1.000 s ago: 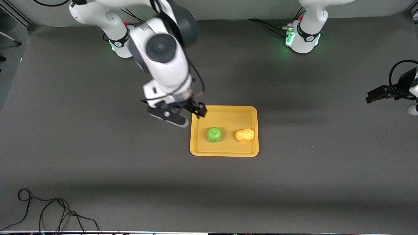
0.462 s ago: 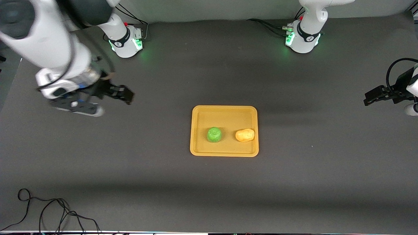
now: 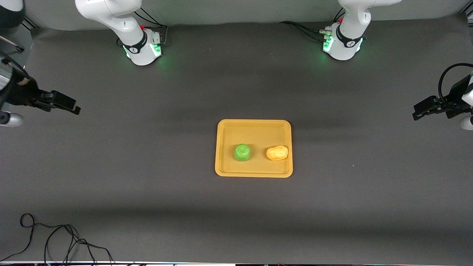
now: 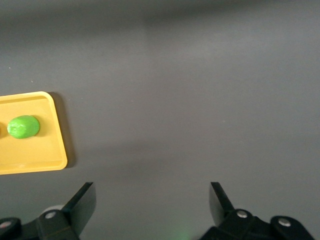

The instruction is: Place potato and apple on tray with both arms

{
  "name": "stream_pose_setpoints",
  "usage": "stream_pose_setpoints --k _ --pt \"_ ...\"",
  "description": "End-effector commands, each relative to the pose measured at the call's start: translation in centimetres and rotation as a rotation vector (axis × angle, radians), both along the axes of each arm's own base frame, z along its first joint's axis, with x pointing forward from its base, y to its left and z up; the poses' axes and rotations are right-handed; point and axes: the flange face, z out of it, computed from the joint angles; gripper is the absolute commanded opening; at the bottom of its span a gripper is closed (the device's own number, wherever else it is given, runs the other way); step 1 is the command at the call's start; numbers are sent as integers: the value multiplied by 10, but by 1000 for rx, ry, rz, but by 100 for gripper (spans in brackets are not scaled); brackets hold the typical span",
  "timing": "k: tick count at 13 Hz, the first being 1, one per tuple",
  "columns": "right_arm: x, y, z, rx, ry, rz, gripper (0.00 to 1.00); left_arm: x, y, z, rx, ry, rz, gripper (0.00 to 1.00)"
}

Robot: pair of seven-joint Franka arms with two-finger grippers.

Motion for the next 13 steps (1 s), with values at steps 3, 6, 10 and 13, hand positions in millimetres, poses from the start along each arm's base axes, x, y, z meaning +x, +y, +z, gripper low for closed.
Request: stream_pose_setpoints --k 3,6,10,13 --pt "-1 -20 -5 -61 -35 50 100 14 -3 -5 -6 -4 -9 100" --pt "7 -24 -9 -68 -68 138 100 21 4 -3 -8 -10 -9 100" --pt "11 -26 -15 -77 -59 154 100 24 5 3 -6 -28 -9 100" --pt "11 -29 -14 -73 -58 142 100 24 1 0 -7 -18 -12 100"
